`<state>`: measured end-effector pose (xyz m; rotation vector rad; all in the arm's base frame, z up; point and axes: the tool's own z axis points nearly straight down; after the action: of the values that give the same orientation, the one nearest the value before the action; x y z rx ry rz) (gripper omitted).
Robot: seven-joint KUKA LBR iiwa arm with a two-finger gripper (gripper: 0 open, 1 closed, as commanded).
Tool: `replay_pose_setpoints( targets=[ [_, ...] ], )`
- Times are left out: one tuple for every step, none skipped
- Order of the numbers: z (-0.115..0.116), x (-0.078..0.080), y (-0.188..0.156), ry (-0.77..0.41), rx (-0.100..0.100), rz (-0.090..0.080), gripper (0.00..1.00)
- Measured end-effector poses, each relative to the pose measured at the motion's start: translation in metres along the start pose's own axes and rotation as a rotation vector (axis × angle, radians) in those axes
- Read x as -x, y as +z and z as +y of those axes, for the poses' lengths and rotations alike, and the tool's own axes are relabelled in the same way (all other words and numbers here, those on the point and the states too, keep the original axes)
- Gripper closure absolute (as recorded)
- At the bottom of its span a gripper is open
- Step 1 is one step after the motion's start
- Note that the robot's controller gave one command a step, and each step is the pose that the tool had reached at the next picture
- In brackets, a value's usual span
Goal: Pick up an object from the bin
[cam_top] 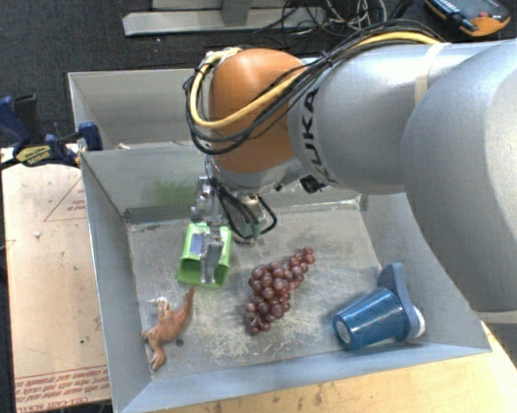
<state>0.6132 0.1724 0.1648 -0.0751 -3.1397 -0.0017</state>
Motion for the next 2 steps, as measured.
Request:
replay_pose_setpoints(
  targets=[
    [0.0, 0.001, -0.001, 0.001, 0.0, -0.002, 0.0],
    [-0.008, 0.019, 0.043, 0.03, 0.004, -0.011, 0.0]
  ],
)
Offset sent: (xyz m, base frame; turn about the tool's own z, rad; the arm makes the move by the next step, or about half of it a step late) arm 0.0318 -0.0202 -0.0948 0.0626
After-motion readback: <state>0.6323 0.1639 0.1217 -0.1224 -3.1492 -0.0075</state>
